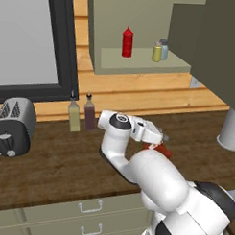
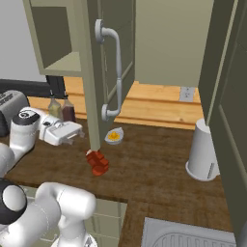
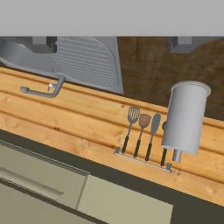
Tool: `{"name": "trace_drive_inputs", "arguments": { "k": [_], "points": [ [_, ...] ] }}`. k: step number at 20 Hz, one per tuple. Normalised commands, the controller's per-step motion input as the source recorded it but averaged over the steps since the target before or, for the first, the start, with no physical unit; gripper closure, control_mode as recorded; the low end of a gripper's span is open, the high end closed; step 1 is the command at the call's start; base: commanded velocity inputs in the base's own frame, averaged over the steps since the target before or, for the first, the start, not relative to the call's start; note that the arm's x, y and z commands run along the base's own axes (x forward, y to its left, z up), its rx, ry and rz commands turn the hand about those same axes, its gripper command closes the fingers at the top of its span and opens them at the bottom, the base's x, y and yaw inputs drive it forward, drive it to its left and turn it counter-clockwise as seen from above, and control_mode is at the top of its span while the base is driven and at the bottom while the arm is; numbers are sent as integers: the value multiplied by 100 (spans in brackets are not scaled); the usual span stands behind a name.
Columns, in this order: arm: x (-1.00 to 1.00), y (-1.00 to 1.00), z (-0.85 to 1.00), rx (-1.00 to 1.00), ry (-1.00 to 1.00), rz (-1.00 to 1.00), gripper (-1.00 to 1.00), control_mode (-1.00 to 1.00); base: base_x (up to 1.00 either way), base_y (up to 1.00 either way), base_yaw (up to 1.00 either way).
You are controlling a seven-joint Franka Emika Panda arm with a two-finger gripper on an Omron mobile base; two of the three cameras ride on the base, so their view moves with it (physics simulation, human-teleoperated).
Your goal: Put the shaker and condiment bottle from the counter next to their counterparts in the cabinet.
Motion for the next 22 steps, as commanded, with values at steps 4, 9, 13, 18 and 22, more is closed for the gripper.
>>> {"name": "trace_drive_inputs", "arguments": {
  "k": [4,9,13,18,22],
  "points": [
    [0,-34,-54,-9,0,0,-100,-100,0,0,0],
    [0,-37,-38,-1,0,0,-100,-100,0,0,0],
    [0,-12,-8,0,0,0,-100,-100,0,0,0],
    [0,-1,-1,0,0,0,-100,-100,0,0,0],
    [0,11,23,0,0,0,-100,-100,0,0,0]
  ]
}}
